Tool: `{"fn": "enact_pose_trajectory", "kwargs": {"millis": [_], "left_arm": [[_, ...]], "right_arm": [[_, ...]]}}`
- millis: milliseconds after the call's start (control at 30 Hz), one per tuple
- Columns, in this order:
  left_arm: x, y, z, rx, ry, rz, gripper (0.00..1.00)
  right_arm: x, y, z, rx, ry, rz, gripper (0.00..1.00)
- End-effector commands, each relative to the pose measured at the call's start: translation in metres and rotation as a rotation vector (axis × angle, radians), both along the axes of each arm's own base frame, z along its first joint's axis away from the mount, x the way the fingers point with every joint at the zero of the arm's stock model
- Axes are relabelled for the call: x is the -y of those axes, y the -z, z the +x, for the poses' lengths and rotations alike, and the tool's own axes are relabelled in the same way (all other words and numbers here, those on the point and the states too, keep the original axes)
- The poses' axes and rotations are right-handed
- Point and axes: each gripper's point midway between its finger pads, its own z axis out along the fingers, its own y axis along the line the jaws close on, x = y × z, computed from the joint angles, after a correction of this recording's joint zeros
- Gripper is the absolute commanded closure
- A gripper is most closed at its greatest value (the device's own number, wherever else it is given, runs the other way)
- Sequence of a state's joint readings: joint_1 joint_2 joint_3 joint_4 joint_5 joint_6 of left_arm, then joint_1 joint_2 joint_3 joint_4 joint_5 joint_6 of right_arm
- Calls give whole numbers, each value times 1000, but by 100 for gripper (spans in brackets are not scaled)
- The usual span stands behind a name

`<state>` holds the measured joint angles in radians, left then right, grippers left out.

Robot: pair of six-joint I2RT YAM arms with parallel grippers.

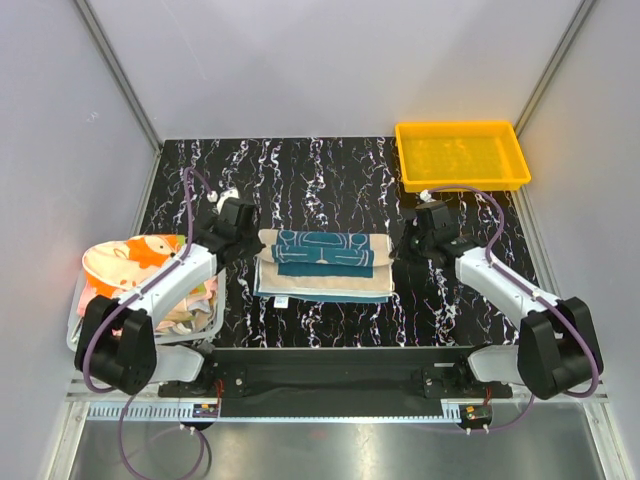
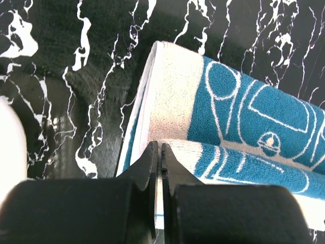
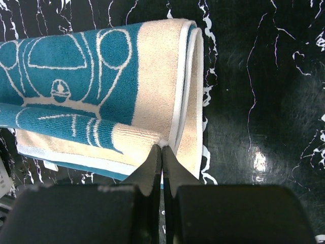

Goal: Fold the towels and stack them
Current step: Fold the towel

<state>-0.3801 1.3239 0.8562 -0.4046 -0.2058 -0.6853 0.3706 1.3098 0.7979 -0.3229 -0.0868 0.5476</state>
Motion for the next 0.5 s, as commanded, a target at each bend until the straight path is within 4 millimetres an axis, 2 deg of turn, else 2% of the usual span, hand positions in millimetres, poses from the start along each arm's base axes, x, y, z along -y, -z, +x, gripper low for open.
{"fn": "enact_pose_trajectory", "kwargs": {"millis": [0, 167, 467], "left_arm": [[-5, -11, -4, 41, 1, 13, 100], [-7, -13, -13, 34, 13, 17, 100], [-6, 0, -30, 0, 33, 7, 100]], "right_arm": [[7, -6, -2, 22, 29, -23, 100], [12, -1, -10, 1, 30, -38, 100], [16, 9, -24, -24, 31, -37, 100]]}}
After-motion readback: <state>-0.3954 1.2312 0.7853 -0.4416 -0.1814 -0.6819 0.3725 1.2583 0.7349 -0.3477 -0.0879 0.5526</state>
